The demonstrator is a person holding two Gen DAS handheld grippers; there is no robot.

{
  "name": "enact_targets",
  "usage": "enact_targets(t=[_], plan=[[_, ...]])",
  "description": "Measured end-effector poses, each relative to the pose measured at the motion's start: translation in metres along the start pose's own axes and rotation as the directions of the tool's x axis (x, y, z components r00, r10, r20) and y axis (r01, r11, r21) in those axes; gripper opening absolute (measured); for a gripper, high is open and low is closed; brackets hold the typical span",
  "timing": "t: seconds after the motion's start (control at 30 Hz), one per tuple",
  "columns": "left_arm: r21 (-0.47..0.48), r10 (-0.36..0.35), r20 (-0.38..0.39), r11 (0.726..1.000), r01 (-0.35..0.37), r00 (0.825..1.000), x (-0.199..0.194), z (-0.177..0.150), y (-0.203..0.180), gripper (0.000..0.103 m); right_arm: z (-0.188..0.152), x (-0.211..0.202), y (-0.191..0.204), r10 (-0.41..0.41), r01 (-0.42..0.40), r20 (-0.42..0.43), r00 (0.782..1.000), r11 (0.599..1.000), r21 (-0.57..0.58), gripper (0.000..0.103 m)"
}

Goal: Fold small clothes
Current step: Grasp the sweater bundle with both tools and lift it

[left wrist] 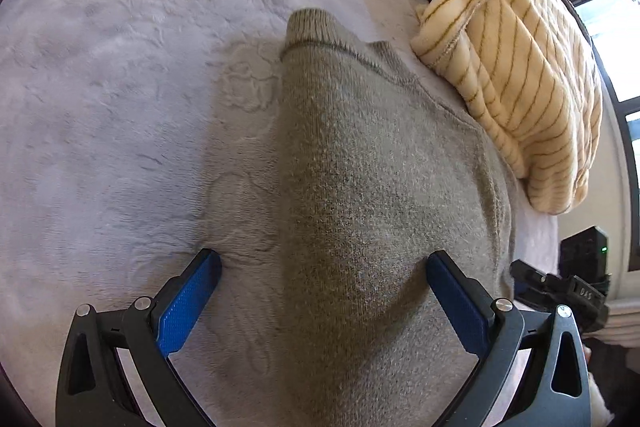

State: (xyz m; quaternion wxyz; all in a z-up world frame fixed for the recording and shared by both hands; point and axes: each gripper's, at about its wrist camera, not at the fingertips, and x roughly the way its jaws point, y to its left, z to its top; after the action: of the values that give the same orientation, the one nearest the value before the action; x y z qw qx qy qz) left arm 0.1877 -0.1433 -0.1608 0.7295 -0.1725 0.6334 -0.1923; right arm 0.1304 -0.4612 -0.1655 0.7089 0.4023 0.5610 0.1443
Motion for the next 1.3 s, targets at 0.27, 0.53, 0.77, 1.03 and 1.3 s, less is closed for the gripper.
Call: enact_targets(t=[0.27,0.53,0.77,1.03,1.3], plan=[[0.068,-0.070,-0.050,0.995,0.073,0.996,0.021,-0.002,-0.032,0.103,0.004,0.042,0.025,0.112,-0.122,-0.108,0.988,0.988,-0.096,0.058],[0.135,-0.055,-0.060,0.989,0.063,0.997,0.040,-0.004,-0.046,0.103,-0.002,0.068,0.036,0.091,-0.122,-0.173,0.981,0.976,-0.181,0.057],[0.170,-0.013,-0.019,0.985,0.016,1.000,0.036,-0.010,-0.055,0.090,-0.006,0.077,0.037,0.114,-0.130,-0.149,0.982,0.986,-0.104,0.036],[0.184,-0.106,0.041,0.978,0.096,0.994,-0.007,-0.019,-0.056,0.052,-0.028,0.064,0.066,0.279,-0.281,-0.085,0.956,0.960,-0.012,0.033],[0.160,-0.227,0.068,0.964,0.214,0.972,-0.081,-0.033,-0.036,0.052,-0.062,0.061,0.110,0.383,-0.380,-0.067,0.921,0.924,0.048,0.033]])
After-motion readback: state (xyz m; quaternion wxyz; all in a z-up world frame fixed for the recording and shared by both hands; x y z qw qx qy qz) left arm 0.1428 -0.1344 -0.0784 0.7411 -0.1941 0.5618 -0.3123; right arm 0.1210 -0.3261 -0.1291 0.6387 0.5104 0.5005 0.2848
